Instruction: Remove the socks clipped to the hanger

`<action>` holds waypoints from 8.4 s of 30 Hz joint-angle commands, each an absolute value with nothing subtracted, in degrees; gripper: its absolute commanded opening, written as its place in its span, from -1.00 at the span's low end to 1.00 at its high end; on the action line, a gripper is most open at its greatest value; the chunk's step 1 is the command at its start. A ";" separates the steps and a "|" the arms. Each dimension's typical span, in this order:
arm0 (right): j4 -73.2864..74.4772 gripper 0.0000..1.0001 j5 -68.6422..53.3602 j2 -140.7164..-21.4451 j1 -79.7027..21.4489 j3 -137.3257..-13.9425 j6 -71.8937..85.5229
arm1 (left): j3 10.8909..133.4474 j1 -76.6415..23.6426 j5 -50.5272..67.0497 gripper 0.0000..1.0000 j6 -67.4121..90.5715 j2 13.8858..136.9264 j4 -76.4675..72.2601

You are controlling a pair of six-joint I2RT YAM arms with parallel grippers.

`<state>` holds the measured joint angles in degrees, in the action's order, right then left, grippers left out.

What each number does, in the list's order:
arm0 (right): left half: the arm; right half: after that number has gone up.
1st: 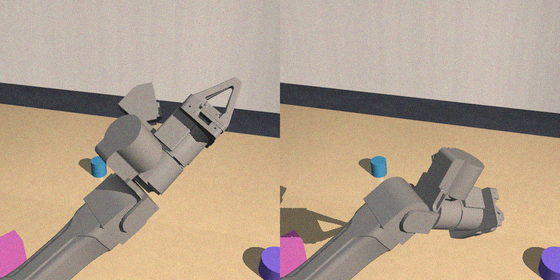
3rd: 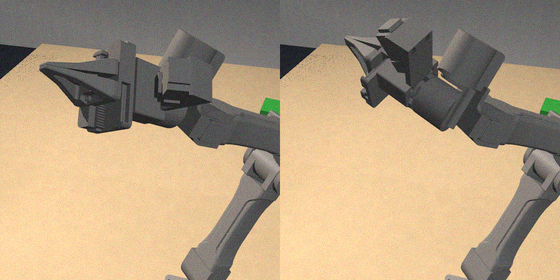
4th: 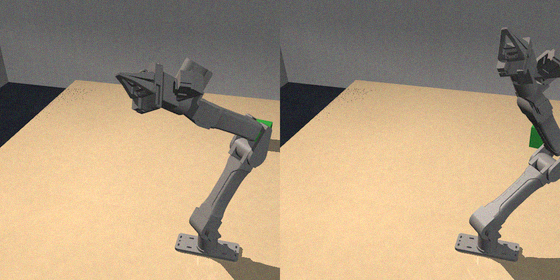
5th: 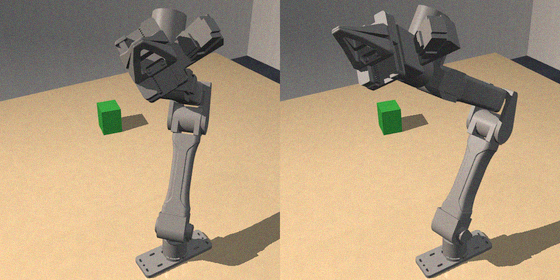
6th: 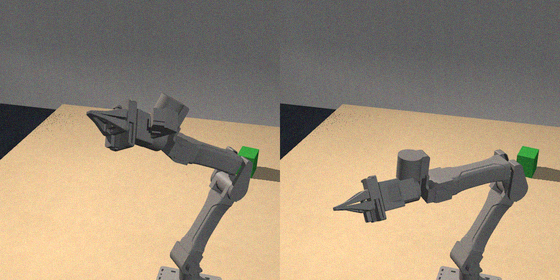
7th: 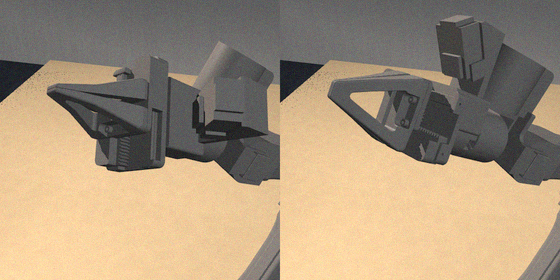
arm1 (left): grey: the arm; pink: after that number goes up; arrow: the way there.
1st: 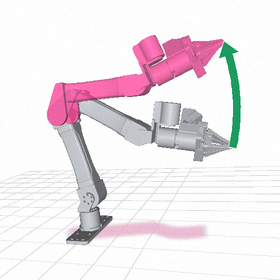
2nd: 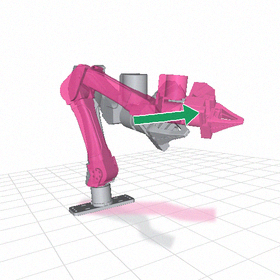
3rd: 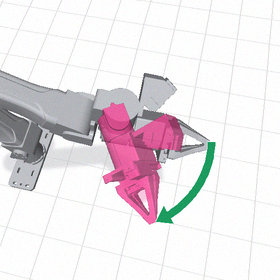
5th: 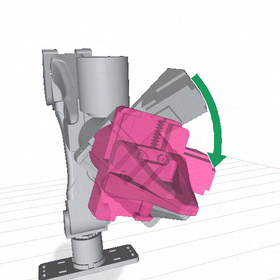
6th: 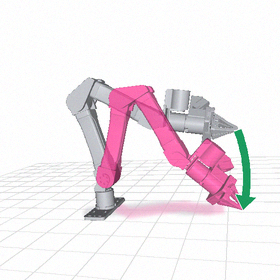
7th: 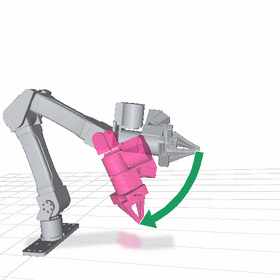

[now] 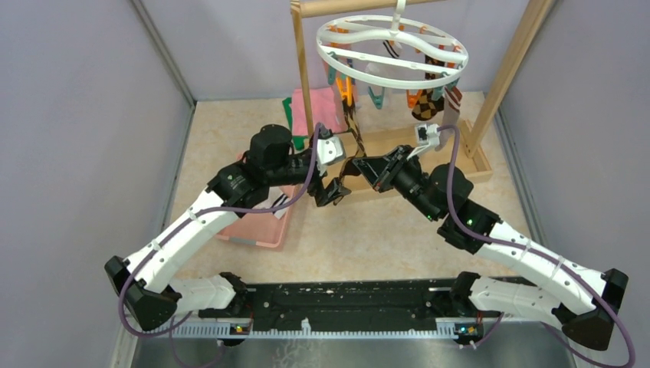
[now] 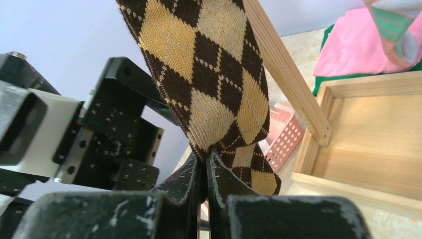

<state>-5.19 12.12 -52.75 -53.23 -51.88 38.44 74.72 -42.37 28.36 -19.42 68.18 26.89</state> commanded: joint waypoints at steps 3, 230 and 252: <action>-8.57 -0.96 11.64 -51.56 -53.62 -53.66 41.87 | 70.19 -43.35 19.99 0.60 -18.80 67.77 17.33; -5.43 -1.00 5.45 -50.26 -22.36 -46.05 22.18 | 88.29 -32.63 30.50 0.98 -4.27 64.41 37.69; -11.80 -1.00 7.38 -58.45 -44.81 -52.18 33.65 | 81.62 -32.72 37.77 0.98 -8.45 66.21 31.09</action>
